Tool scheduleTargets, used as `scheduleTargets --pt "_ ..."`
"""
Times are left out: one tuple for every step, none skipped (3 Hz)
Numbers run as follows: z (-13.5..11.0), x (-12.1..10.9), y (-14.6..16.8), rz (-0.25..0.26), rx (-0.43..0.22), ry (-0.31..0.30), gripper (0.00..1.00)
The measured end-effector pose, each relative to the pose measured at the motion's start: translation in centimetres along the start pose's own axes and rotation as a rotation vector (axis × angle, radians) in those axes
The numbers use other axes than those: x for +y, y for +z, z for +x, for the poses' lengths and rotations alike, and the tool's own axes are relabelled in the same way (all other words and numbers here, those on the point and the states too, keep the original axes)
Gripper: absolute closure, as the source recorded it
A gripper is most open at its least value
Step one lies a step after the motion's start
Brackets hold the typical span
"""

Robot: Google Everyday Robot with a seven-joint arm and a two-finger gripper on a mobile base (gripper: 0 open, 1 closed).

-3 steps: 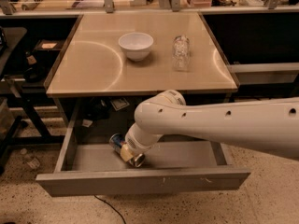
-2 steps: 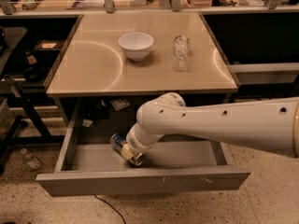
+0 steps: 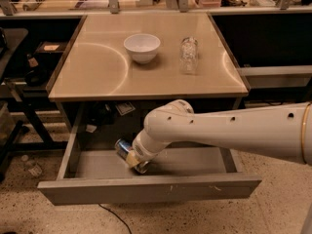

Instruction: Place redbull can into top drawer

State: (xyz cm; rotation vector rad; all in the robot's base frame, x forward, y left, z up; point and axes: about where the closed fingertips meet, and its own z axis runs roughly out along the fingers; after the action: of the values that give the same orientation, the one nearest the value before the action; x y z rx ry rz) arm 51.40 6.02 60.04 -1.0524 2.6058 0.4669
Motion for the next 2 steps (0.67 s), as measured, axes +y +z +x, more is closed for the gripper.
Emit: scheduleTargets --pt "0.00 0.00 0.00 0.000 0.000 0.000 0.58" --pt "0.00 0.00 0.00 0.000 0.000 0.000 0.36"
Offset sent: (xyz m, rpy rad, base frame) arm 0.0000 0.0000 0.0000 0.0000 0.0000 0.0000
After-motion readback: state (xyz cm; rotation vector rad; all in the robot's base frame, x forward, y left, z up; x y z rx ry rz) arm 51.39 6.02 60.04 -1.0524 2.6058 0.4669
